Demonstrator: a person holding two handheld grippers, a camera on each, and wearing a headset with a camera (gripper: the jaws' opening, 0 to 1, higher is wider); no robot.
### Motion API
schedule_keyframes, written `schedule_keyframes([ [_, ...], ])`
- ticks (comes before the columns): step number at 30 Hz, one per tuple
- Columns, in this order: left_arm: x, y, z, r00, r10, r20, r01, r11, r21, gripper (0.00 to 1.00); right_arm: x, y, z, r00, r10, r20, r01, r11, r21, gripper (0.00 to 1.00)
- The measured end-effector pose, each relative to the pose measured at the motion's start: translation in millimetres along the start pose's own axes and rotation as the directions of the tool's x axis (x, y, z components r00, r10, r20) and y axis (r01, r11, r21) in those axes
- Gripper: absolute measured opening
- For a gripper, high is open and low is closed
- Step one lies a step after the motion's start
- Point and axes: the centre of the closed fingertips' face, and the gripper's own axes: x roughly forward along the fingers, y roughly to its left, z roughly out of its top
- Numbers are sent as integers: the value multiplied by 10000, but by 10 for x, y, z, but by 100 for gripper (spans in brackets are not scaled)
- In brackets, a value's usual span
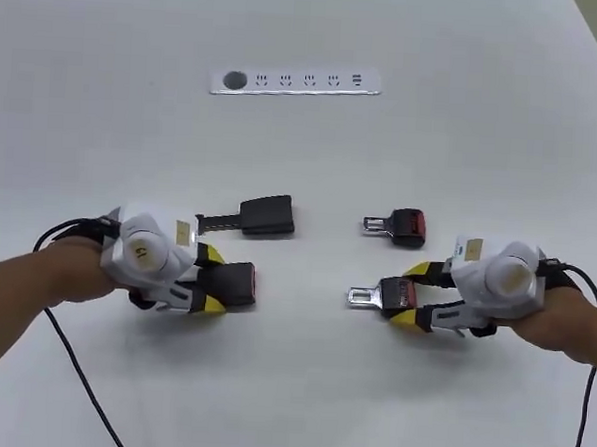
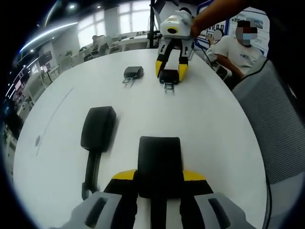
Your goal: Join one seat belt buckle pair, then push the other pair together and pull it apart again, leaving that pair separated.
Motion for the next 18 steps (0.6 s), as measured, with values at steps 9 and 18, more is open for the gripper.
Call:
schedule_keyframes([
  [9,56,-89,-30,9996,-22,-273,20,10000,-77,34,28,-8,-13,9998,16,-211,-17,10000,-60,34],
  [18,62,-78,-44,9987,-111,-492,92,9993,-370,34,53,30,9,9980,-192,-606,177,9995,-248,34],
])
